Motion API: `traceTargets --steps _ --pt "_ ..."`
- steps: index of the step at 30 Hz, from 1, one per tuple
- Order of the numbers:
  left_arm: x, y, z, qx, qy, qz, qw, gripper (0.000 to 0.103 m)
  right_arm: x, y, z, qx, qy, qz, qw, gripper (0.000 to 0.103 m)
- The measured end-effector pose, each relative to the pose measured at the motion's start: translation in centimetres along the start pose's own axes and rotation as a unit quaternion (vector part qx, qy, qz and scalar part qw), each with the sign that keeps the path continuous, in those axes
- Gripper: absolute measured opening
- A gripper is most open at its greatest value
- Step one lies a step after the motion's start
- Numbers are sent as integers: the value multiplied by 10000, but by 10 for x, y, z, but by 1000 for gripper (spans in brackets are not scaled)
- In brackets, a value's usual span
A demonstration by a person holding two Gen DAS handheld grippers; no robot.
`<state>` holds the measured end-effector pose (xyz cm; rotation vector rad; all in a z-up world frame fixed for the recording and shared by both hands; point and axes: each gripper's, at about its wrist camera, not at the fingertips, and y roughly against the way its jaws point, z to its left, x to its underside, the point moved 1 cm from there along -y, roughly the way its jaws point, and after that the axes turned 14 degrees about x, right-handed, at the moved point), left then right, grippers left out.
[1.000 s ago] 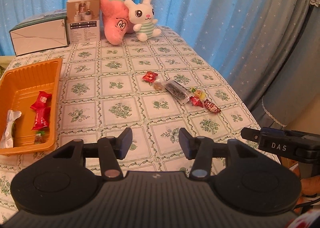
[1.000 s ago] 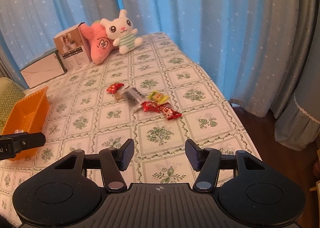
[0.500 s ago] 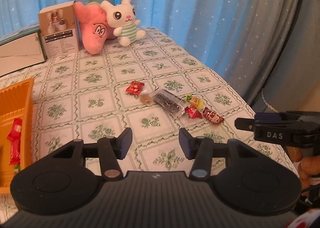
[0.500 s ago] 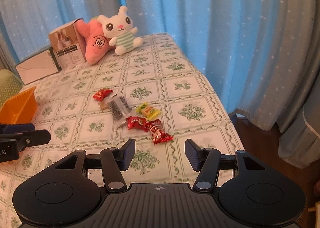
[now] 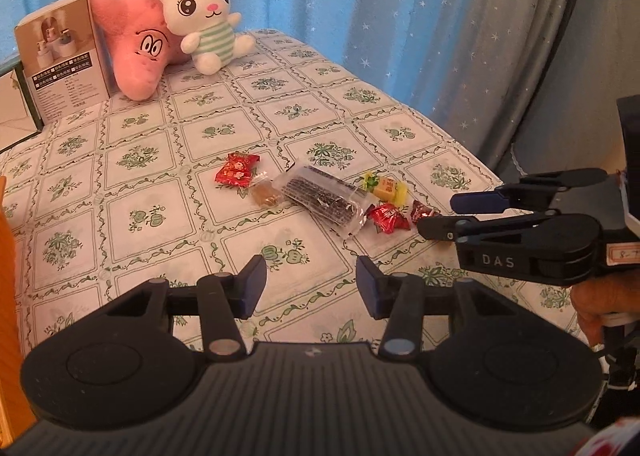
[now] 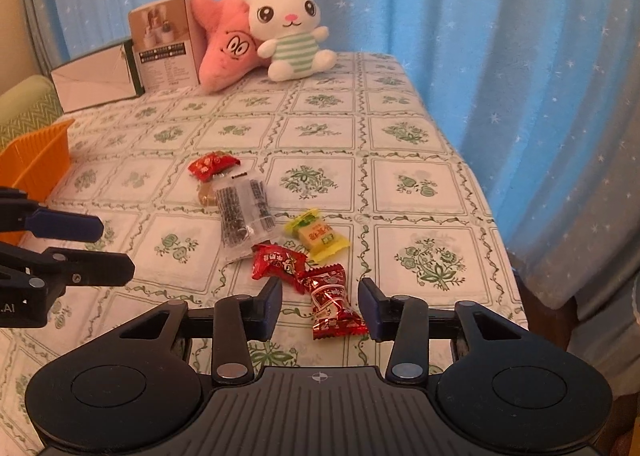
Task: Organize snacks
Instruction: 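Reach the right tool to the dark red chocolate packet and close on it, then grasp the small red candy with the left tool while right holds its packet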
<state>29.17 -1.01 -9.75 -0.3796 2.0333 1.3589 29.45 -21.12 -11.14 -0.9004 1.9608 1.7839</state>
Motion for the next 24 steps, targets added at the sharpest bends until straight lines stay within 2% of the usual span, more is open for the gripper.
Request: traceTargets --steps 6,9,13,17,21,24 --pt "-3 -11 3 87 -116 78 9999 45 4 -17 5 71 168 236 9996 31" --pt "-5 -17 0 158 -253 82 9995 45 5 -17 3 138 127 209 9996 24" --pt "-9 -28 -7 367 -608 17 9975 45 6 -10 -9 45 -466 246 9986 22" --pt "-14 -42 -21 566 -1126 -3 9920 45 8 1 -15 39 -741 200 9970 22" --pt "-20 -61 -35 670 -1780 108 9817 45 11 9 -23 159 -1002 129 9948 22" --pt "-26 -72 -39 854 -1937 140 9772 39 15 12 -30 270 -1175 158 9926 22"
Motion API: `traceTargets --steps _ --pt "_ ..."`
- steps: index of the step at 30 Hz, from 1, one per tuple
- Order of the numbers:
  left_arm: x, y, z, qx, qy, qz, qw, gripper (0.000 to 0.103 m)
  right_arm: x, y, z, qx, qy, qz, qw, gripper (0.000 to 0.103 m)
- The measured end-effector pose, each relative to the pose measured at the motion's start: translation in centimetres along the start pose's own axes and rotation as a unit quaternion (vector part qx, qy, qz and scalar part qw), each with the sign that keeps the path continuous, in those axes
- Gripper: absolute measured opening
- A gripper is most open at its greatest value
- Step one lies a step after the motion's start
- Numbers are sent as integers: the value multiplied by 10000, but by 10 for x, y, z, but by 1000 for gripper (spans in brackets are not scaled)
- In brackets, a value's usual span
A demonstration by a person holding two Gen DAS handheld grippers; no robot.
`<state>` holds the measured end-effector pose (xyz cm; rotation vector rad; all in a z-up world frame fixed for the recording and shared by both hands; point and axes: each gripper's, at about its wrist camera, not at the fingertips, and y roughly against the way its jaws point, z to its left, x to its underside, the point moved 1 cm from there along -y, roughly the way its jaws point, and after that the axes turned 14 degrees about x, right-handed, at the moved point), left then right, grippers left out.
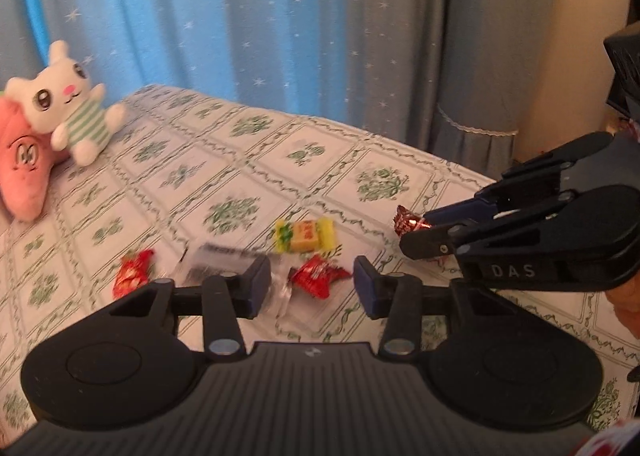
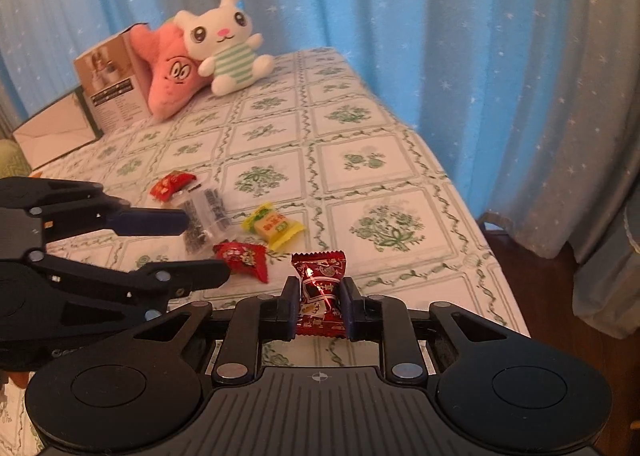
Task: Organize snacks
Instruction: 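Grasp the small red candy with the left tool while right holds its packet, then carry both held snacks over the orange tray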
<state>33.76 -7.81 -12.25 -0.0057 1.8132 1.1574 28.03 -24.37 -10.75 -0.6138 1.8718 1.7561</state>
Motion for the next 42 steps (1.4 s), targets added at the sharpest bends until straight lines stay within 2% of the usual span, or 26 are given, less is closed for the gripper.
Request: traceTargets --steps 3,7,11,15,21,28,33,42 --pt "-5 -10 0 151 -90 26 9998 36 0 -1 -8 86 -180 18 9998 22" --pt "-4 -24 2 285 -59 259 9992 29 0 -1 -12 146 -269 24 9995 22" --pt "3 -27 1 276 93 423 9987 24 0 -2 -12 141 -263 35 9995 22" --pt "11 -29 3 213 386 352 9984 24 0 -4 -10 124 -245 46 9996 22" --pt "13 -24 4 56 911 152 9957 15 0 -5 -10 130 -253 45 9996 22" --pt "29 1 -4 -147 1669 1 9859 14 1 -3 -6 78 -167 -14 9998 22" --pt "46 28 -18 -260 1864 -125 9821 14 6 3 4 -32 -12 -16 10000 22" --pt "92 80 -25 -695 2477 -198 9661 14 41 37 35 -232 163 63 9996 22"
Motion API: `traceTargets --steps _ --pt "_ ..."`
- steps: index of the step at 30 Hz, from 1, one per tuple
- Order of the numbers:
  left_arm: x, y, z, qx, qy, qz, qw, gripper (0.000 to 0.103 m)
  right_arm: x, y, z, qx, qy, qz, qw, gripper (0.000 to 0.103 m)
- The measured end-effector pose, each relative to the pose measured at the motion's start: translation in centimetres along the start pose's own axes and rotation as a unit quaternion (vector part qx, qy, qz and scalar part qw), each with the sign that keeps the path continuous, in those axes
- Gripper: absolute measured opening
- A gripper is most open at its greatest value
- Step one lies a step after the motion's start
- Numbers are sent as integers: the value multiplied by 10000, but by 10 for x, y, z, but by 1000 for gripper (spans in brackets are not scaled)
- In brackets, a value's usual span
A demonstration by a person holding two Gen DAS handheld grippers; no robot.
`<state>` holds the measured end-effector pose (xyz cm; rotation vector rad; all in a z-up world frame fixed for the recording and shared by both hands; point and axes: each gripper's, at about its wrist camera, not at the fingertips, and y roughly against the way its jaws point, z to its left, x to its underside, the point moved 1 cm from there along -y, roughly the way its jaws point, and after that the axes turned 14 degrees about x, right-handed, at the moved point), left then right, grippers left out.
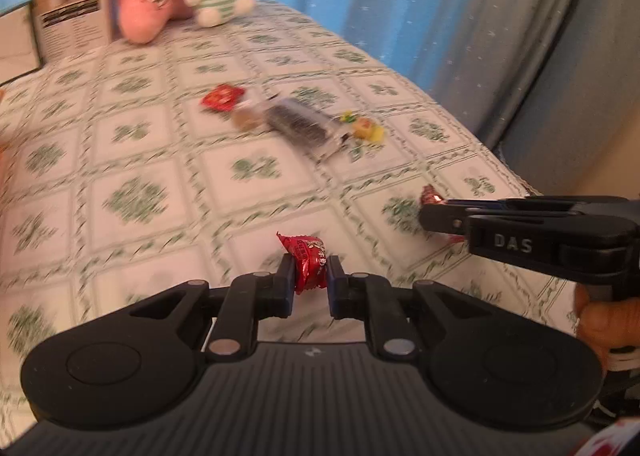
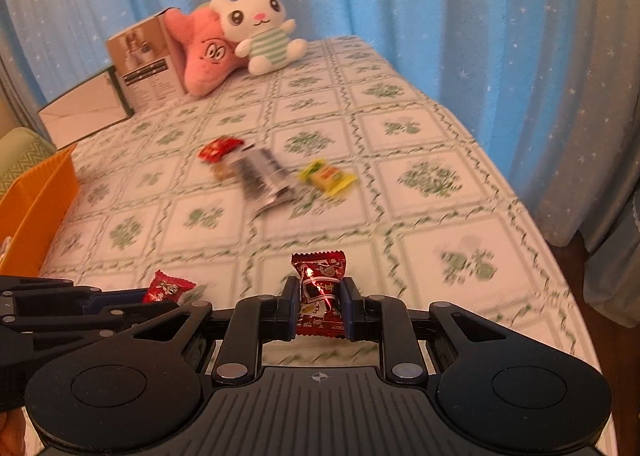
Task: Organize snacks
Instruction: 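Carry both held snacks over the orange tray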
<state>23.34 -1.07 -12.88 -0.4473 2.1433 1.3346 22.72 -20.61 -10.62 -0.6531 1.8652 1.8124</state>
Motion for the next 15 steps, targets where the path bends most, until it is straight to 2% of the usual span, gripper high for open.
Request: traceTargets --steps 7,15 --pt "28 51 17 -289 443 -144 9985 14 20 39 30 -101 72 -34 9999 22" --pt "44 112 30 -518 772 -403 9948 14 32 73 79 -341 413 -58 9985 22"
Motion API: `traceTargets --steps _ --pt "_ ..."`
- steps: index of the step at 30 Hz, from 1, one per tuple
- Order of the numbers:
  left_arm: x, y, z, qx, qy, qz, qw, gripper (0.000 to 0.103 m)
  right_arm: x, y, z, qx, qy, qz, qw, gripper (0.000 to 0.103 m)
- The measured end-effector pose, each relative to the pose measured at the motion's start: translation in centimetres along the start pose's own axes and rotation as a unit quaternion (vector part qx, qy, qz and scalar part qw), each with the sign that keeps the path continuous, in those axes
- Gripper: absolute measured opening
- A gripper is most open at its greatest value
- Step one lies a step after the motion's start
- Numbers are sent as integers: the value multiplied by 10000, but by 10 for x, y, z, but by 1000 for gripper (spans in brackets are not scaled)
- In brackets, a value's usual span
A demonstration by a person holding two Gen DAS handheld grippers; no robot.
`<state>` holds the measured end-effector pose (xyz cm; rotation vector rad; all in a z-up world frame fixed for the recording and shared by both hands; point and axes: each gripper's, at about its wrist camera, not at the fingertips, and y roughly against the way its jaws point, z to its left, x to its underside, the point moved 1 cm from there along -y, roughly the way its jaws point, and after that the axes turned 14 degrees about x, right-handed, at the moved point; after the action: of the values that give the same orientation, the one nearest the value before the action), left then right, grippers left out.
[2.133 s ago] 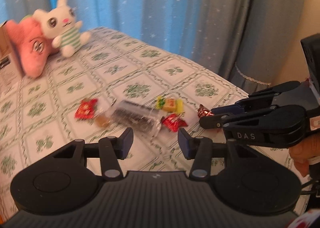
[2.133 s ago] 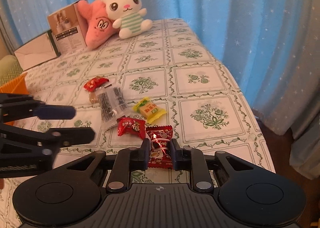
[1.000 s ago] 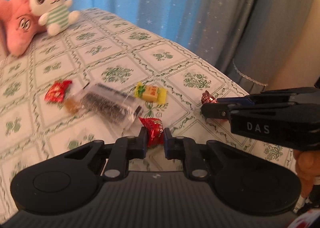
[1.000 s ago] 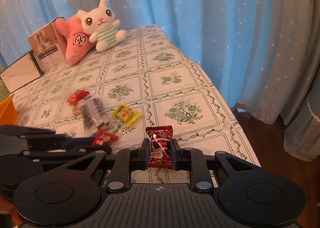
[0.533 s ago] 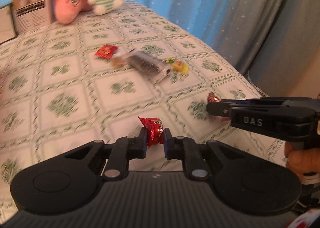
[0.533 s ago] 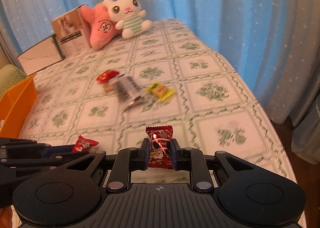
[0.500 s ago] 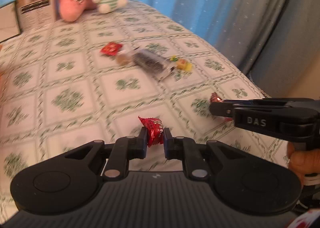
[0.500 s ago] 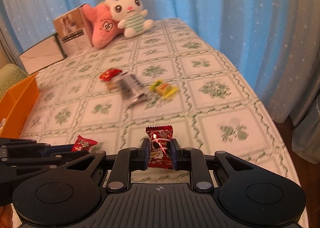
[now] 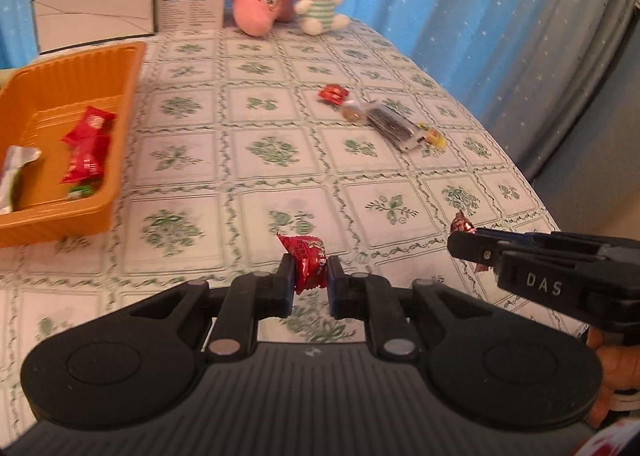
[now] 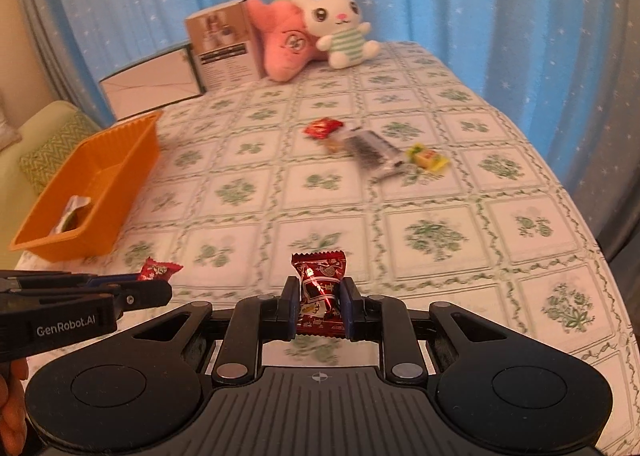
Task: Organize snacks
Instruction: 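Carry both held snacks over the orange tray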
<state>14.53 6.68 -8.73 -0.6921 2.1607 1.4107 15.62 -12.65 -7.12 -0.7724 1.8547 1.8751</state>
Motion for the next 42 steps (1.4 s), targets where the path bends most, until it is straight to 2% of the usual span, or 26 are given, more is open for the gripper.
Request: traceTargets --steps 11,21,30,42 --pt "2 71 25 -266 228 -425 9985 14 -5 34 75 -457 553 -261 9971 22" --pt "0 119 54 -536 400 -718 9952 14 -19 46 118 -796 738 -400 9933 22" --pt "-6 142 73 -717 469 -835 9928 14 -29 46 146 -1008 841 -414 9905 22" --pt "-15 154 94 -851 555 -939 9904 14 -43 42 170 -1136 921 -452 9882 22"
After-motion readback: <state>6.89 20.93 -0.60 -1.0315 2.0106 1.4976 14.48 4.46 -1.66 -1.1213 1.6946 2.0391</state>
